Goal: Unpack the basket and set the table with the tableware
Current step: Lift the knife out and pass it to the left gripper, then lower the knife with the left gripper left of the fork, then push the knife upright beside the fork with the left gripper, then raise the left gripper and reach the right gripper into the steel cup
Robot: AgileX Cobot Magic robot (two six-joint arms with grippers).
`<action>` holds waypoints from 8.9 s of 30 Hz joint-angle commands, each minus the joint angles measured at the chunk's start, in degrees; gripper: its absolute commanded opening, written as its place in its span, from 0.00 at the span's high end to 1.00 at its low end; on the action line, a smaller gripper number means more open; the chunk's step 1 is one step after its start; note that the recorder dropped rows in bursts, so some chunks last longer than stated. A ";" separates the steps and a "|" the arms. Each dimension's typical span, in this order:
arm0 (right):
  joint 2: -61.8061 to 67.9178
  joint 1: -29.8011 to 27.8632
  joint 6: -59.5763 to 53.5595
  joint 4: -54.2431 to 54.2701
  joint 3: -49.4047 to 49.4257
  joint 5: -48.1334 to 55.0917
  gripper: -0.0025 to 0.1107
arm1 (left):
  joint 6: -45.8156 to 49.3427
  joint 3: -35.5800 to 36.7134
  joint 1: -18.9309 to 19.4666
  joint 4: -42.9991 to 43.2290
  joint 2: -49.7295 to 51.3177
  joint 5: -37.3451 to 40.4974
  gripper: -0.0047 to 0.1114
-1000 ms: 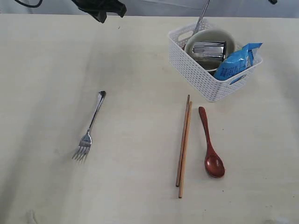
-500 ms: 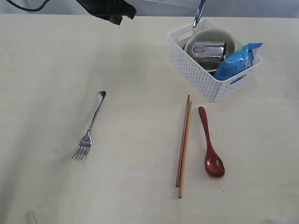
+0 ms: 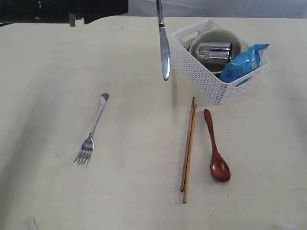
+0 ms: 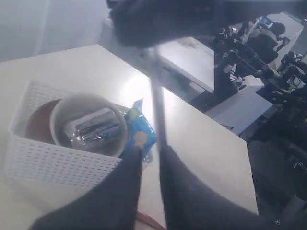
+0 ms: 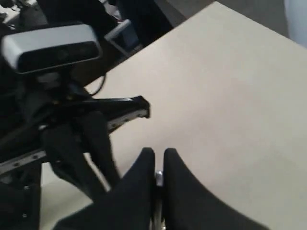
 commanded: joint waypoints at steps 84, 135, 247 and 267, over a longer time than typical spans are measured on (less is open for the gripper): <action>-15.05 -9.56 0.14 -3.21 23.09 0.15 0.48 | -50.13 18.55 -0.96 42.24 -5.11 -38.72 0.96; -15.05 -9.56 -4.69 -6.18 26.88 0.15 0.48 | -60.24 21.78 -0.96 62.91 -10.46 -42.60 0.96; -8.66 -12.40 32.99 -27.30 28.46 -25.04 0.53 | -125.02 18.60 -26.52 124.74 -20.16 -65.99 0.96; -5.77 -9.71 40.35 -32.22 28.46 -28.08 0.53 | -125.14 18.60 -26.52 124.74 -20.16 -65.99 0.96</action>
